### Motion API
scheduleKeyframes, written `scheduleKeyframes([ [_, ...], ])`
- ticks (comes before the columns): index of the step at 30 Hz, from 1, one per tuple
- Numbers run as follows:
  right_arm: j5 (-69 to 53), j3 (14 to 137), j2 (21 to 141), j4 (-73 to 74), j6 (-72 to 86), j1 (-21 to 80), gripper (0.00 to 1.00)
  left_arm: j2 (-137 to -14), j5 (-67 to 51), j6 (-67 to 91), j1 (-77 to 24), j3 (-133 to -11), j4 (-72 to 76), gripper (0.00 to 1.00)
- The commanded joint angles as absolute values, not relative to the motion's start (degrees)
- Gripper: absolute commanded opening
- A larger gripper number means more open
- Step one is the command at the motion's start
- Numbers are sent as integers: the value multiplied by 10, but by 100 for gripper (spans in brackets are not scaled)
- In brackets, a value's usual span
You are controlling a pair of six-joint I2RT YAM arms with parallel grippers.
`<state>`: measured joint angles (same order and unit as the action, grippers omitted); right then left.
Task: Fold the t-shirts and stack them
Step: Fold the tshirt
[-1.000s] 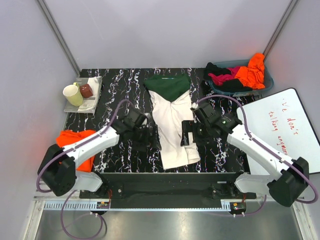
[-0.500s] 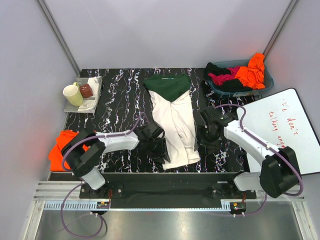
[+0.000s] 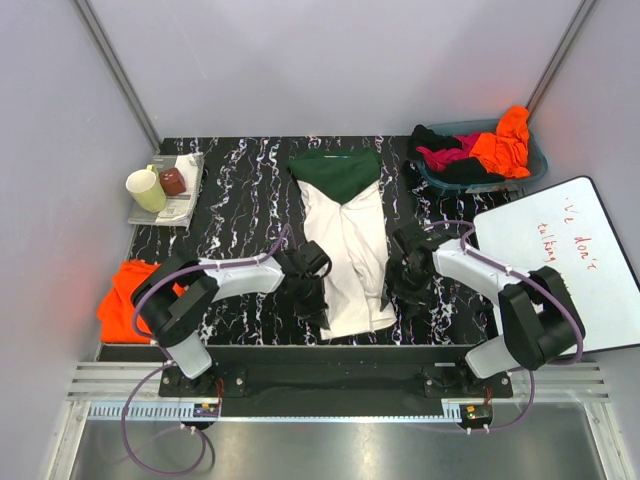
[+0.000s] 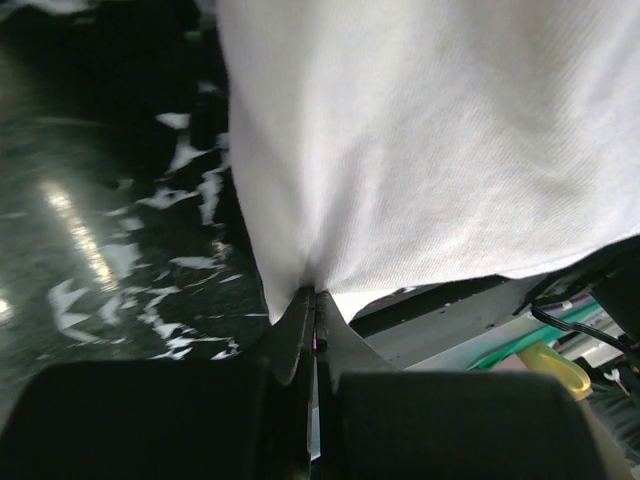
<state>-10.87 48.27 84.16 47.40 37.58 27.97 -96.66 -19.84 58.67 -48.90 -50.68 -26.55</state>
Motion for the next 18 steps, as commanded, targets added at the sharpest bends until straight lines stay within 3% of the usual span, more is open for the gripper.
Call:
scheduleKeyframes([
  [1,-134,487,847,445,377,279,72,-935,-112,551,-470,-490,-363,0],
  [9,-191,487,857,411,357,279,74,-845,-83,477,-465,-505,-371,0],
  [11,-215,476,856,385,355,280,76,-811,-85,459,-468,-517,-366,16],
  [13,-233,462,853,350,360,279,77,-776,-80,457,-468,-517,-362,38],
  [14,-245,448,853,339,369,279,77,-765,-78,461,-468,-510,-362,66],
  [15,-250,440,856,323,373,279,77,-755,-70,468,-466,-503,-360,76],
  [17,-256,419,860,311,385,279,76,-737,-68,490,-464,-473,-355,88],
  [18,-258,413,861,301,387,279,76,-735,-70,497,-464,-462,-348,89],
])
